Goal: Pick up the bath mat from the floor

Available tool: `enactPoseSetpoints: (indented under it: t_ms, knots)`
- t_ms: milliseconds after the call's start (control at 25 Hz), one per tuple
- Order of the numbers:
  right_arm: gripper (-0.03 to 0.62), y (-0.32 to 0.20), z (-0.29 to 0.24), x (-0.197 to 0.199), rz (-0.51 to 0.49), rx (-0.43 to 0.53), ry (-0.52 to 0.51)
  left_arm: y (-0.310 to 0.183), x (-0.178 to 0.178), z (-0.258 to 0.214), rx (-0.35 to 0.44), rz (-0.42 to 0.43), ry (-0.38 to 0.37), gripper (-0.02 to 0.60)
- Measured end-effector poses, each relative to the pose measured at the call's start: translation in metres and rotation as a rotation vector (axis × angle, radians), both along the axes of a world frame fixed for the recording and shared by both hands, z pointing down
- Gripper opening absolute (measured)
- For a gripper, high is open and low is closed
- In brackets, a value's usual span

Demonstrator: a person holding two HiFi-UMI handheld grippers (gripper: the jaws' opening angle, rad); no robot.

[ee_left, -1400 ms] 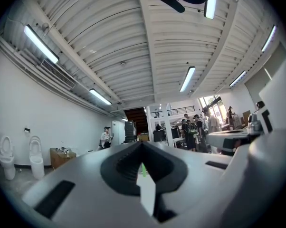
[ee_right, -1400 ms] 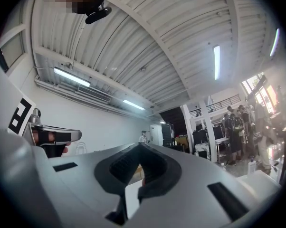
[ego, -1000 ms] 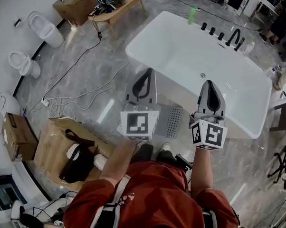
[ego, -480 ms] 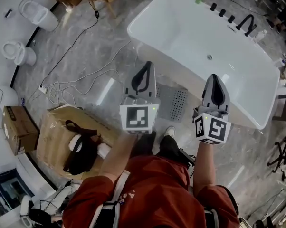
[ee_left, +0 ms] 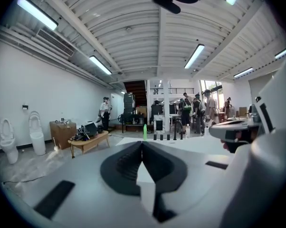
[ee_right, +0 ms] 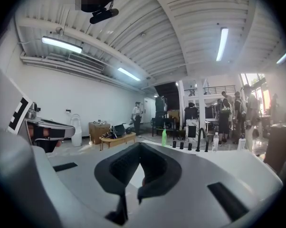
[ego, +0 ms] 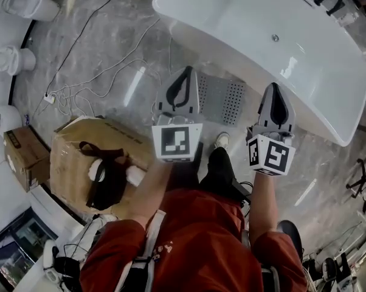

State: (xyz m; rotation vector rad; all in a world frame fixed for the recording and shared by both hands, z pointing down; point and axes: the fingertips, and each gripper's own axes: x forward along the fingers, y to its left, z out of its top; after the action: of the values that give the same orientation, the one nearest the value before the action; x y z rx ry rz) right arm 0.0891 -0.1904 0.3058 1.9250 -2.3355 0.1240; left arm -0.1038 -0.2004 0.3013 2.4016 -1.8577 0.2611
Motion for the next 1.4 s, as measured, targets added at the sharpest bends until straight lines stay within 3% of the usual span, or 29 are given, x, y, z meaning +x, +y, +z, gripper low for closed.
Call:
enactPoseSetpoints:
  t_ms: [400,640,800,1000,1400]
  knots:
    - [0.012,0.013,0.111,-0.017,-0.03,-0.056,0.012,0.008,-0.009,0.124,-0.115,0.013,-0.029,0.015]
    - [0.012,0.021,0.202,-0.032,-0.075,-0.093,0.023,0.018,0.001,0.22,-0.149,0.089,-0.138,0.015]
    - [0.012,0.03,0.257,-0.035,-0.082,-0.124,-0.032,0.028,0.005,0.272,-0.155,0.076,-0.087,0.015]
    - [0.012,0.041,0.322,-0.033,-0.076,-0.162,-0.005,0.036,0.008,0.324,-0.166,0.08,-0.083,0.015]
    - [0.012,0.051,0.447,-0.026,-0.067,-0.219,0.043,0.053,-0.011,0.458,-0.27,0.046,-0.04,0.015]
